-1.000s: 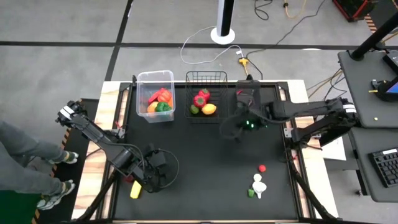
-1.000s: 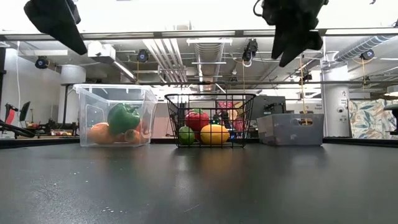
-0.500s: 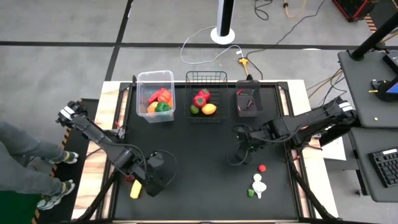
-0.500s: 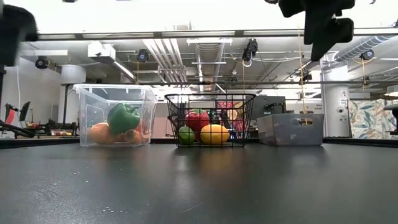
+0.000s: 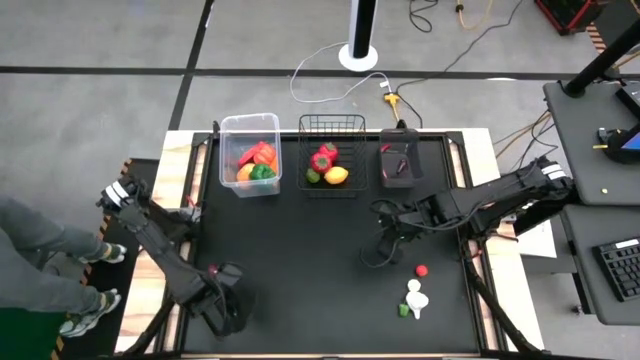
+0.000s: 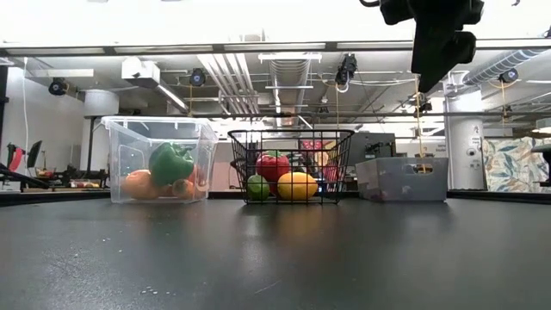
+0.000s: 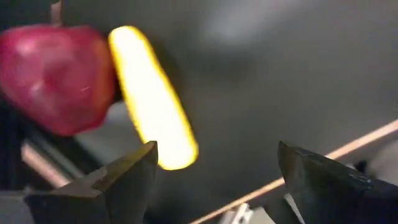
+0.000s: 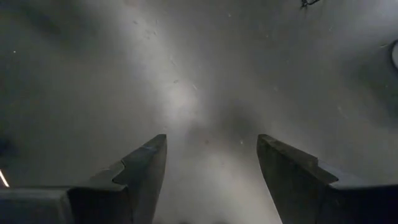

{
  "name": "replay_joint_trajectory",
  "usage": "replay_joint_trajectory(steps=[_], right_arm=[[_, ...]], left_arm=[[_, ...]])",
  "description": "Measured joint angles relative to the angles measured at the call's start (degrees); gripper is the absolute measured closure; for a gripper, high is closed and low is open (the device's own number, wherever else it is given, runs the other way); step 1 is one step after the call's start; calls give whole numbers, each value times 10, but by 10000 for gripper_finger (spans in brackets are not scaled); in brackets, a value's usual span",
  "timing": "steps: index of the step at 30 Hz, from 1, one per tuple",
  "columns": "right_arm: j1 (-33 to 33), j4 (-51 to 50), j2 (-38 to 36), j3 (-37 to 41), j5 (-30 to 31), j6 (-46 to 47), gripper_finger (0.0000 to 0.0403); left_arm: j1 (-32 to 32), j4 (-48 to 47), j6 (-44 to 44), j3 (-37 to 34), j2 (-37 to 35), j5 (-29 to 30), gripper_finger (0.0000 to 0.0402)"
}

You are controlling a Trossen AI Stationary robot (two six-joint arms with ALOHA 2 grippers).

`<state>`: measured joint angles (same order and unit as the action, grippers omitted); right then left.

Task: Sort produce into baskets
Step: Put the corn into the transparent basket

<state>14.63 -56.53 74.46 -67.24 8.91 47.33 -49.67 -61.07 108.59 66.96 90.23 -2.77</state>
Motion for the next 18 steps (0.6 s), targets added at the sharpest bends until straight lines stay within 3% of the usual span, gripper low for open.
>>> replay_joint_trajectory(steps=[7,18], right_arm=[[1,-2,2,0,1,-5,158],[1,-2,2,0,1,-23,154]], left_arm=[[-10,-6,10,5,51,-58,90],[-20,-2,26,9,88,-68,90]])
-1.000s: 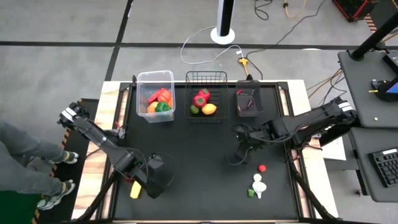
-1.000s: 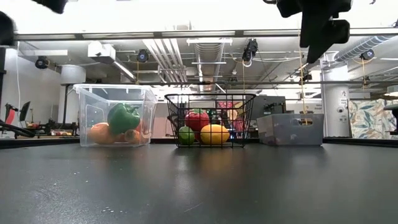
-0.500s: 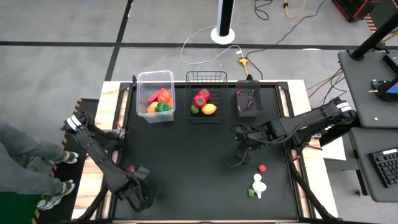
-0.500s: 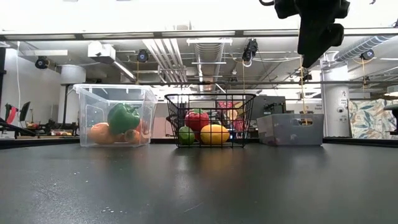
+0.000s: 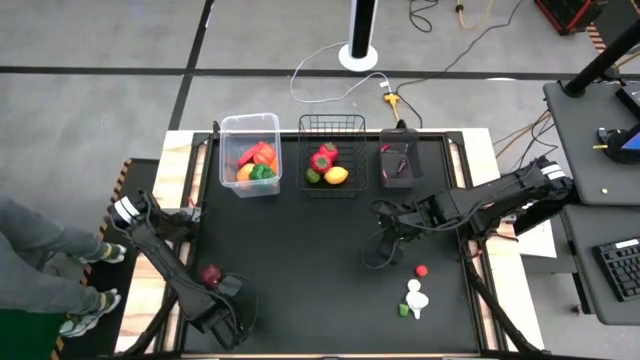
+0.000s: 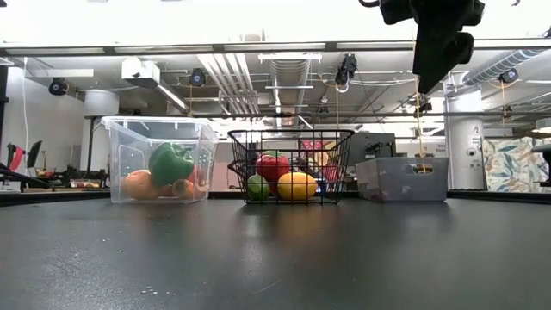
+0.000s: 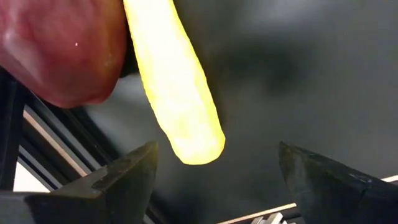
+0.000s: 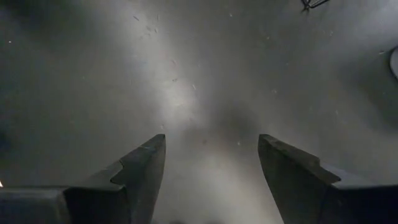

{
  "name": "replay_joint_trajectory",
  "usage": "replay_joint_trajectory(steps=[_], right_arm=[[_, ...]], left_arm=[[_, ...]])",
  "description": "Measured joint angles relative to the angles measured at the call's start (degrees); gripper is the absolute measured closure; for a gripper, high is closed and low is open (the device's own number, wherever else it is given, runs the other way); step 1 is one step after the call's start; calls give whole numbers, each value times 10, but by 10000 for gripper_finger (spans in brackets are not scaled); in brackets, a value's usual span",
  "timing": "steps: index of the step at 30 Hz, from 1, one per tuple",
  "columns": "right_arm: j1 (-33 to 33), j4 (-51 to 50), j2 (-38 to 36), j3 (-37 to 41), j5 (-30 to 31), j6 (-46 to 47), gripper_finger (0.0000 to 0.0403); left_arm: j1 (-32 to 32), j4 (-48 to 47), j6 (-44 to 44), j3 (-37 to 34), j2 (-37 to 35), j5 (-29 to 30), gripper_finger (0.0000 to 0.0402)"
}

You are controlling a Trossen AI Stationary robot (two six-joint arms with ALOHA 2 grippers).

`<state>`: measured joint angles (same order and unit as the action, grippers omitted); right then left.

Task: Sort produce into baskets
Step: Put the corn into the transparent basket

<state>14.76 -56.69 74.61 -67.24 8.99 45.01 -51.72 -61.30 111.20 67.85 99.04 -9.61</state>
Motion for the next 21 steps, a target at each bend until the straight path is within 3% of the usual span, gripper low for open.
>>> replay_joint_trajectory(steps=[21], right_arm=[[0,4,0,10,1,-7,155]], left_arm=[[-4,7,-6,-17,35,9,90]])
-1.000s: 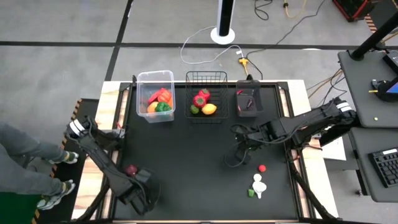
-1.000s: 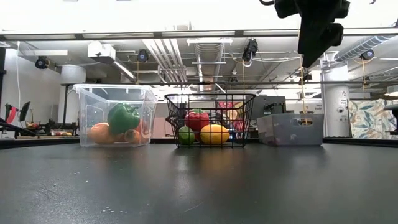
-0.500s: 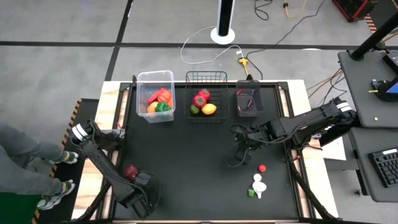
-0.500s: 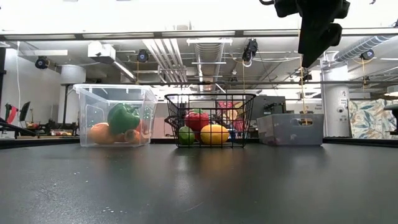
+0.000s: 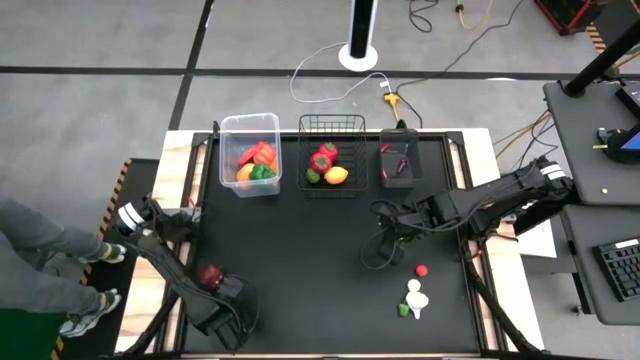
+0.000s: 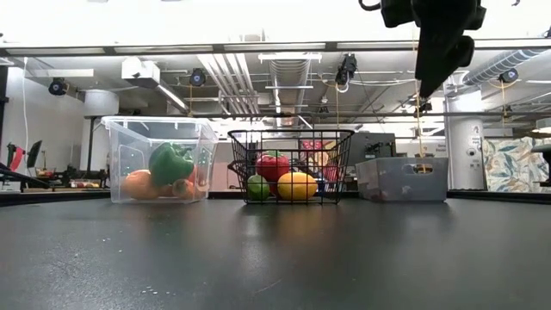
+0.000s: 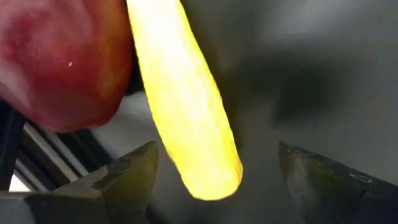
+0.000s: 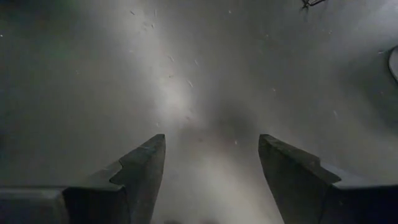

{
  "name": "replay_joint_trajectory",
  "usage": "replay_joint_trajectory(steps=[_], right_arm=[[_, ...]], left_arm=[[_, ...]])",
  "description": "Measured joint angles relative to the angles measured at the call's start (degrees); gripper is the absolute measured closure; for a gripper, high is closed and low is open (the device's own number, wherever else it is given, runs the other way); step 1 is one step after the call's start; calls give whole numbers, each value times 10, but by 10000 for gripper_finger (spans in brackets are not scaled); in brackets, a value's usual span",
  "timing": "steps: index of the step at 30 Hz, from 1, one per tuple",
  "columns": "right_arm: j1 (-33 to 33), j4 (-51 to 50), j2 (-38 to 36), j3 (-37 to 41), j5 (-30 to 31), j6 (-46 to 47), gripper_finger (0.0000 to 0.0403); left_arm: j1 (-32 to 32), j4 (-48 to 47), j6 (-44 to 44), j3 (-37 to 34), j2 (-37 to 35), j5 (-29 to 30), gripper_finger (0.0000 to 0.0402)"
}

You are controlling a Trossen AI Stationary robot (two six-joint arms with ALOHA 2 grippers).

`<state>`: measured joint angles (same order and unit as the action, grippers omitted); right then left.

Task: Sort produce into baskets
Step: Put the corn into the transparent basket

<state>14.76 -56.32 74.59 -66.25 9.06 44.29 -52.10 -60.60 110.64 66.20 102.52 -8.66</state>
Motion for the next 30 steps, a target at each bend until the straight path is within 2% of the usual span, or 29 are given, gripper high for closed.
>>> replay_joint_trajectory(steps=[15,30], right_arm=[[0,10,0,28,0,0,149],[0,13,0,29,0,0,149]], left_arm=[[0,26,4,-15,0,17,93],[1,68,-24,-17,34,6,175]])
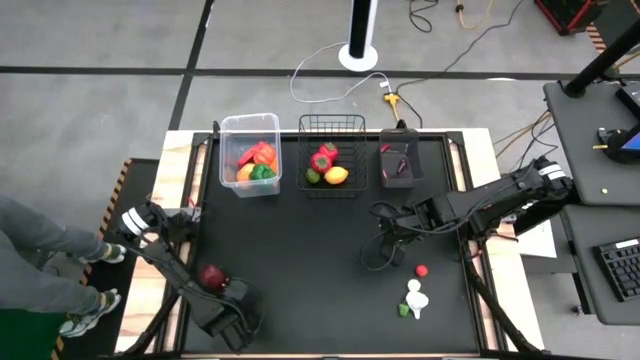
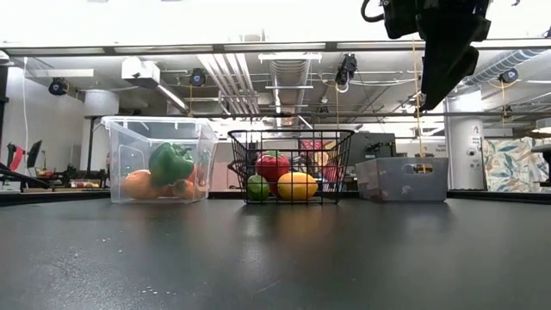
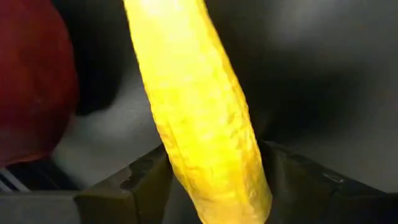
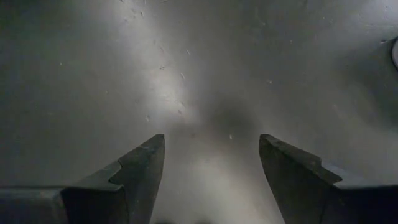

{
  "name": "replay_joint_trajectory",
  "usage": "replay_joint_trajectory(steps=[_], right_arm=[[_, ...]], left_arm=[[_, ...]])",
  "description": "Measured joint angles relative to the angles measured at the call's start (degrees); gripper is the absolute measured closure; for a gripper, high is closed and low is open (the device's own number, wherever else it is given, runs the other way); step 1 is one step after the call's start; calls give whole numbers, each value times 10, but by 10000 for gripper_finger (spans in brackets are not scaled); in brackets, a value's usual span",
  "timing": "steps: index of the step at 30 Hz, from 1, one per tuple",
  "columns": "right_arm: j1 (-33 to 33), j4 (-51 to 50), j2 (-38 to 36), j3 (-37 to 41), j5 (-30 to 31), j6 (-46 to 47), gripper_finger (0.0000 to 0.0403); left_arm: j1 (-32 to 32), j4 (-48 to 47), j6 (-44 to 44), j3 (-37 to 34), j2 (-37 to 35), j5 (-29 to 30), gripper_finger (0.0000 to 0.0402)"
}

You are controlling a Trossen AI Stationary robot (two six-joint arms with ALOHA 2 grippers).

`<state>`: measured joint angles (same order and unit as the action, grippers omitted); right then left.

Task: Sort produce into baskets
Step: Put the corn into the transparent basket

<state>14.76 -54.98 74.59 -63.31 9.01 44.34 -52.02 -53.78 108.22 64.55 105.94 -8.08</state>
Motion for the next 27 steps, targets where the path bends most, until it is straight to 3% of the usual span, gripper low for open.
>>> replay_joint_trajectory(steps=[11,18,27], right_arm=[[0,0,0,0,0,0,149],[0,0,0,0,0,-7,149],[0,5,0,0,0,-8,149]], left_arm=[[0,6,-32,7,-2,1,253],[4,11,-128,37,-22,6,252],[44,-1,-218,67,-55,96,251]])
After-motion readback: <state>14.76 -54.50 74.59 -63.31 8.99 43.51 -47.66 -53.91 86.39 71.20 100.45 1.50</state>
